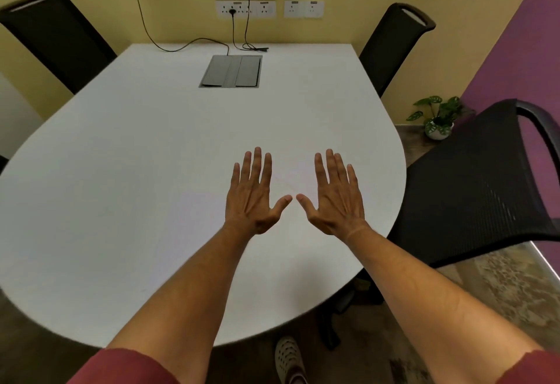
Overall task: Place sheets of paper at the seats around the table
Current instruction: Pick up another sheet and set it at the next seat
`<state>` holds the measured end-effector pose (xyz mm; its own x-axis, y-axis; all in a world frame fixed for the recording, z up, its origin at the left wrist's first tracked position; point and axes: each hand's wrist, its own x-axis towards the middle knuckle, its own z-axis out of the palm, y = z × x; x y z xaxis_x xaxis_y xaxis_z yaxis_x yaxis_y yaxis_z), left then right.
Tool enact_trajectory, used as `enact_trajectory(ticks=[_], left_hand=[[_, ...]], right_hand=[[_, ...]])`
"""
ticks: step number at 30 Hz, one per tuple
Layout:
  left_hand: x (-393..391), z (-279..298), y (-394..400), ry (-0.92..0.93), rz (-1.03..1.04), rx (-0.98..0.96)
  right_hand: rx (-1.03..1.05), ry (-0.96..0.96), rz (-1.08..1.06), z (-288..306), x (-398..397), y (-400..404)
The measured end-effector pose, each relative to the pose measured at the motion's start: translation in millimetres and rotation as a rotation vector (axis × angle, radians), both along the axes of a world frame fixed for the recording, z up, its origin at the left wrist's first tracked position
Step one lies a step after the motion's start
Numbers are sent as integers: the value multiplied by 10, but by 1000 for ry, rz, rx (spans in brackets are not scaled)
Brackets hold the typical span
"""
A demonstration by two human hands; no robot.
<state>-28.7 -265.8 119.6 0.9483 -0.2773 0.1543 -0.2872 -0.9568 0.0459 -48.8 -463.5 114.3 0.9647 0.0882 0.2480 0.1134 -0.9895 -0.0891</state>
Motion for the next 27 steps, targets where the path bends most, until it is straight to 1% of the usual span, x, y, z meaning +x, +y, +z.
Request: enact_trajectory(ticks=[7,13,20,27], left_hand=[[-575,102,548,11,45,31],[-807,95,987,33,81,34],[-717,-7,1521,31,104,12],[-340,-276,2198,118,66,-17]], right_hand=[[59,-3,47,52,-495,496],[66,10,81,55,-652,901],[53,14,71,-1,-584,1373],[49,97,-19,-205,-312,2012]])
